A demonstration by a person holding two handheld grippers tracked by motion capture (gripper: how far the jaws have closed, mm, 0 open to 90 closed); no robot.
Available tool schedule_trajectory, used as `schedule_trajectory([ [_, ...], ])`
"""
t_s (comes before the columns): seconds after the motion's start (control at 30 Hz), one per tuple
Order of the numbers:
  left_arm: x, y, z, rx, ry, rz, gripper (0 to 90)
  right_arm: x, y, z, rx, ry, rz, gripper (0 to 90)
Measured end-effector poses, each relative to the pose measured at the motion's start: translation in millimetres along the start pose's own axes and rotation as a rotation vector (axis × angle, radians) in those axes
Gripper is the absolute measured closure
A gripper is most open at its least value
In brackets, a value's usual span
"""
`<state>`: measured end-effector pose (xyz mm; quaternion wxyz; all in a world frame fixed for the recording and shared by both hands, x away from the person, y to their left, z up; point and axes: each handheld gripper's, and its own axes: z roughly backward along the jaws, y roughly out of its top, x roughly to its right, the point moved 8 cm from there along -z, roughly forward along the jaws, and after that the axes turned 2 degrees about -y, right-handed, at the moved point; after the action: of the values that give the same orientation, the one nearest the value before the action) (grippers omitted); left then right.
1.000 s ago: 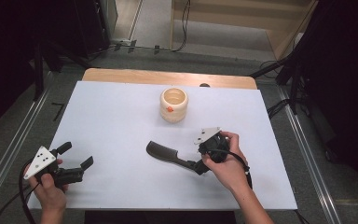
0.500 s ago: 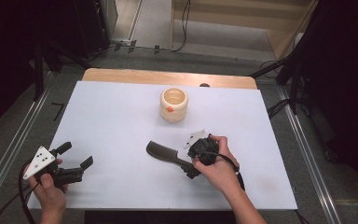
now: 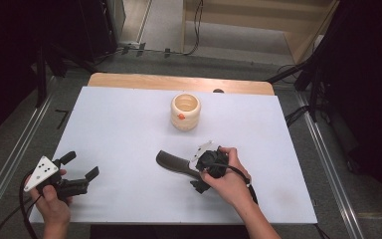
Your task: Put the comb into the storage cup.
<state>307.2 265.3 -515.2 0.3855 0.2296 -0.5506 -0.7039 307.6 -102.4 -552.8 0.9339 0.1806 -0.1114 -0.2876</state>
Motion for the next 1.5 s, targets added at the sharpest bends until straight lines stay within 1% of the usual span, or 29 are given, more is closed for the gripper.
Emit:
schedule_trajectory([
  [0.03, 0.0, 0.0, -0.1, -0.001, 0.0, -0.001, 0.0, -0.3, 0.2, -0.7, 0.002, 0.002, -0.001, 1.6],
  [0.07, 0.2, 0.0, -0.3, 0.0, -0.002, -0.002, 0.0, -0.3, 0.3, -0.7, 0.004, 0.003, -0.004, 5.3],
  [0.13, 0.2, -0.1, -0.4, -0.003, -0.001, -0.003, 0.0, -1.7, 0.1, -1.6, 0.0, 0.017, -0.01, 5.5],
  [0.2, 0.2, -0.1, -0.4, -0.002, -0.002, -0.003, 0.0, -2.3, -0.6, -2.7, -0.011, 0.011, -0.009, 6.6],
  [0.27, 0.1, -0.1, -0.3, -0.001, -0.003, -0.002, 0.0, -2.5, -0.1, -4.1, -0.006, 0.003, -0.01, 12.5],
  [0.3, 0.2, 0.0, -0.3, -0.001, -0.003, -0.002, 0.0, -2.5, 0.6, -5.1, 0.0, 0.01, -0.005, 12.5],
  [0.4, 0.1, -0.1, -0.4, -0.001, -0.003, -0.001, 0.0, -6.1, 0.8, -7.2, -0.01, 0.043, -0.023, 12.7],
  [0.47, 0.2, 0.1, -0.4, 0.0, -0.005, -0.001, 0.0, -9.2, 1.2, -9.7, -0.018, 0.058, -0.019, 17.0],
  [0.5, 0.2, 0.1, -0.3, 0.0, -0.006, 0.0, 0.0, -9.2, 1.2, -9.7, -0.018, 0.058, -0.019, 17.0],
  [0.53, 0.1, 0.1, -0.2, -0.001, -0.006, 0.0, 0.0, -9.7, 1.6, -10.8, -0.016, 0.057, -0.023, 19.6],
  [0.57, 0.0, 0.1, -0.1, -0.001, -0.006, 0.001, 0.0, -10.2, 1.8, -11.5, -0.013, 0.054, -0.023, 24.8],
  [0.6, 0.1, 0.1, 0.0, 0.0, -0.007, 0.002, 0.0, -10.6, 2.3, -12.3, -0.006, 0.052, -0.019, 27.1],
  [0.63, 0.1, 0.1, 0.1, 0.0, -0.007, 0.003, 0.0, -11.4, 2.4, -12.2, 0.001, 0.064, -0.016, 30.6],
  [0.67, 0.0, 0.1, 0.1, 0.0, -0.007, 0.003, 0.0, -11.4, 2.4, -12.2, 0.001, 0.064, -0.016, 30.6],
  [0.73, 0.2, 0.0, -0.1, -0.001, -0.008, 0.003, 0.0, -10.8, 2.3, -10.9, 0.008, 0.069, -0.017, 39.3],
  [0.77, 0.1, 0.0, -0.2, -0.001, -0.008, 0.002, 0.0, -9.8, 2.2, -10.2, 0.013, 0.071, -0.019, 48.0],
  [0.8, 0.2, 0.0, -0.3, -0.002, -0.008, 0.002, 0.0, -9.8, 2.2, -10.2, 0.013, 0.071, -0.019, 48.0],
  [0.83, 0.2, -0.1, -0.4, -0.002, -0.007, 0.003, 0.0, -7.8, 1.7, -9.0, 0.012, 0.075, -0.025, 61.9],
  [0.87, 0.1, -0.2, -0.5, -0.003, -0.007, 0.003, 0.0, -7.1, 1.4, -8.7, 0.013, 0.079, -0.024, 66.7],
  [0.9, 0.1, -0.2, -0.6, -0.004, -0.008, 0.002, 0.0, -7.1, 1.4, -8.7, 0.013, 0.079, -0.024, 66.7],
  [0.93, 0.3, -0.2, -0.7, -0.005, -0.008, 0.002, 0.0, -6.2, 1.0, -8.4, 0.011, 0.087, -0.023, 70.2],
  [1.0, 0.5, -0.4, -0.9, -0.007, -0.009, 0.002, 0.0, -6.2, 1.0, -8.8, 0.017, 0.089, -0.026, 70.3],
  [1.03, 0.5, -0.4, -1.1, -0.008, -0.01, 0.001, 0.0, -5.9, 1.1, -8.8, 0.022, 0.085, -0.016, 70.4],
  [1.1, 0.3, -0.5, -1.4, -0.011, -0.007, 0.002, 0.0, -6.4, 0.3, -8.7, 0.034, 0.08, -0.015, 70.5],
  [1.23, 0.6, -0.7, -2.1, -0.017, -0.011, -0.006, 0.0, -5.1, -3.0, -8.5, 0.095, 0.103, -0.047, 70.5],
  [1.3, 0.7, -0.7, -2.7, -0.017, -0.01, -0.006, 0.0, -5.4, -3.6, -8.3, 0.102, 0.105, -0.051, 70.5],
  [1.43, 0.9, -0.4, -2.1, -0.02, -0.006, -0.007, 0.0, -5.0, -4.8, -6.4, 0.142, 0.094, -0.051, 70.5],
  [1.47, 1.0, -0.1, -1.9, -0.017, -0.005, -0.009, 0.0, -3.2, -6.1, -4.4, 0.168, 0.091, -0.059, 70.6],
  [1.5, 1.3, 0.6, -1.8, -0.011, -0.006, -0.01, 0.0, -3.2, -6.1, -4.4, 0.168, 0.091, -0.059, 70.6],
])
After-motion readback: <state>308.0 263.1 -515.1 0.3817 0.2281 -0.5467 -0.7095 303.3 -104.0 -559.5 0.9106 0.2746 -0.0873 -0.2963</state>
